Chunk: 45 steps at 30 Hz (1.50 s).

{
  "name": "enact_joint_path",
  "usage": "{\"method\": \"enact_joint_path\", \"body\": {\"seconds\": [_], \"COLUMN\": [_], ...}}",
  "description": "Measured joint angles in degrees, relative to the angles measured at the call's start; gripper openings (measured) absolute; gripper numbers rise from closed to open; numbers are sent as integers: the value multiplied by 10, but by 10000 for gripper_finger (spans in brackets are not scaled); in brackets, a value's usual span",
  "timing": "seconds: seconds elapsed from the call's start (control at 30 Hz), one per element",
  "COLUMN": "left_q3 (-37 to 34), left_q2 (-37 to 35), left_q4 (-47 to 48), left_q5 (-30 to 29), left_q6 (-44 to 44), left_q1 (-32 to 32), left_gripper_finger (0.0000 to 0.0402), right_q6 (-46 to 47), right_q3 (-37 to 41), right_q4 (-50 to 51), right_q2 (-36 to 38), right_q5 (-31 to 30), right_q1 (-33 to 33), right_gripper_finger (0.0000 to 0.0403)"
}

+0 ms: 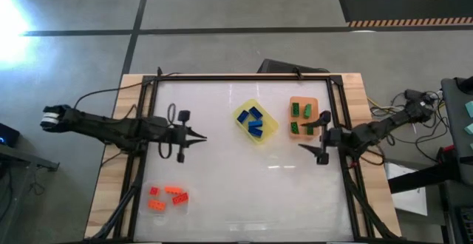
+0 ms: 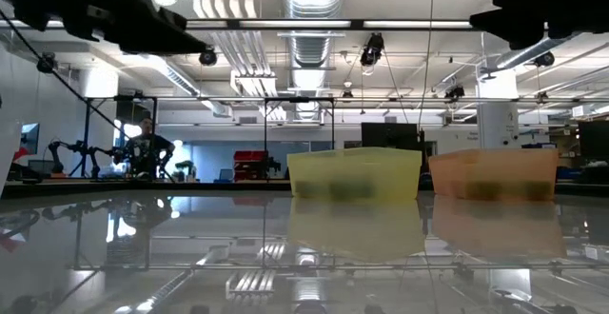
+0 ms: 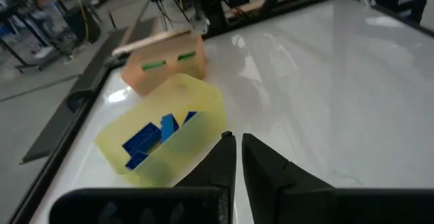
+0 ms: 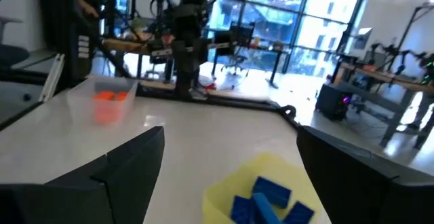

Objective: Sort & place blocks by color
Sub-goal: Return to Home Position

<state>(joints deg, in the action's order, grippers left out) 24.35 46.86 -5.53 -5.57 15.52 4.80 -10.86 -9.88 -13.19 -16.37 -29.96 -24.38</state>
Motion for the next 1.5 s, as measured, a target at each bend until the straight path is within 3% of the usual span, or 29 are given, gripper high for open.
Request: {"method": "enact_joint_path", "body": {"seconds": [0.23, 0.33, 0.57, 0.63, 0.83, 1.5], "left_q3": [-62, -104, -209, -236, -238, -239], "left_q2": [-104, -134, -171, -173, -168, -90], "left_q4": [-24, -82, -238, -282, -298, -300], "left_q5": [0, -1, -3, -4, -4, -7], "left_q6": [-32, -36, -50, -57, -67, -60], "left_q1": [0, 0, -1, -1, -2, -2], "left_gripper_finger": [10, 10, 10, 10, 10, 10], "right_q6": [-43, -69, -77, -70, -61, -21], "right_q3": [20, 38, 73, 92, 92, 92], "right_q4": [56, 59, 13, 1, 1, 9], "right_q2": [126, 164, 161, 163, 162, 142], "right_q5": [4, 6, 25, 45, 77, 54], "right_q1": [11, 12, 27, 36, 66, 71], "right_gripper_finger": [326, 326, 326, 326, 326, 327]}}
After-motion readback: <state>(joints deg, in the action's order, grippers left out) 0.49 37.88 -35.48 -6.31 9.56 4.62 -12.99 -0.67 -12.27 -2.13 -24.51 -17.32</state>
